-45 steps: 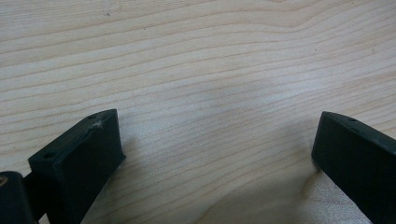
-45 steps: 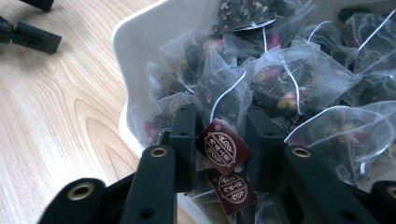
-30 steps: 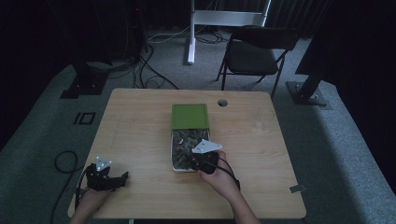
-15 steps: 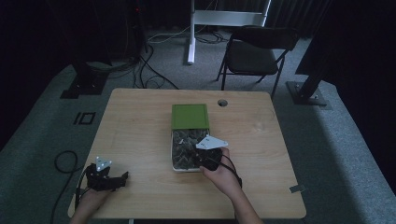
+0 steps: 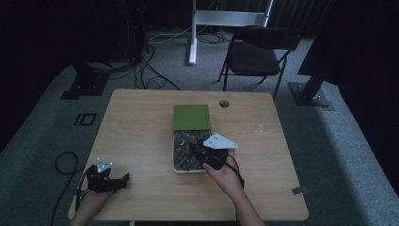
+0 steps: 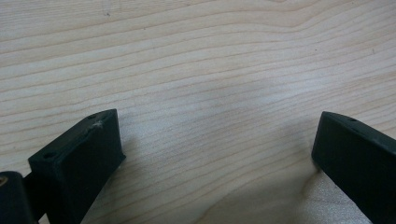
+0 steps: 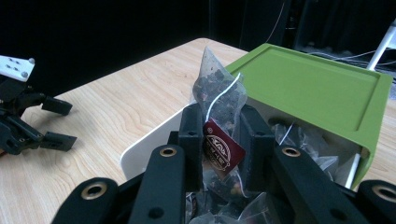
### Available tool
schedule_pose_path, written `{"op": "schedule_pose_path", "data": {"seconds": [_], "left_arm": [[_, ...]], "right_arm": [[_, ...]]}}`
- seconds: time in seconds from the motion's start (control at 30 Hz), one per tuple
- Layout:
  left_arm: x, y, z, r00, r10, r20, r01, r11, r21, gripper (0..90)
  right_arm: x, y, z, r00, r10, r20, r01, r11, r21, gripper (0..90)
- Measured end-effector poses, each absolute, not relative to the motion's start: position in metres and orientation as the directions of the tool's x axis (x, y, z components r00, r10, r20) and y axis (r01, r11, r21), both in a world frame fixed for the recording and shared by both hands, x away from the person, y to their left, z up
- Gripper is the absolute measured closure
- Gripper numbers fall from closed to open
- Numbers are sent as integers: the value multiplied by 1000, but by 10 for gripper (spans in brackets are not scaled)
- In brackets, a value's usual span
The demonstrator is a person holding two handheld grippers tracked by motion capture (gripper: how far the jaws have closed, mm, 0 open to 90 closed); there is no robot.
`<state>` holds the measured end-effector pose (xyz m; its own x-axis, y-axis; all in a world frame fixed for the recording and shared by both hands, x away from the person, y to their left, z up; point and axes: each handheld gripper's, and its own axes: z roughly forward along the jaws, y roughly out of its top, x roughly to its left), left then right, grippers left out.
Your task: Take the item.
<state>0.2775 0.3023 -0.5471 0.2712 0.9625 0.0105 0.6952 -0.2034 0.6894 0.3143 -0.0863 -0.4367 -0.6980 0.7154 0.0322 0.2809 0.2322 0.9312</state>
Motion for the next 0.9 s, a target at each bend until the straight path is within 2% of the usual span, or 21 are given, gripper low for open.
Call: {"op": "schedule_pose_path", "data": {"seconds": [0.9], "left_arm": [[277,302,-547,271,962,11,695,-204,689,22]], "right_arm": [[327,-108,-432,-650,760,18,283,220,934,741]]}}
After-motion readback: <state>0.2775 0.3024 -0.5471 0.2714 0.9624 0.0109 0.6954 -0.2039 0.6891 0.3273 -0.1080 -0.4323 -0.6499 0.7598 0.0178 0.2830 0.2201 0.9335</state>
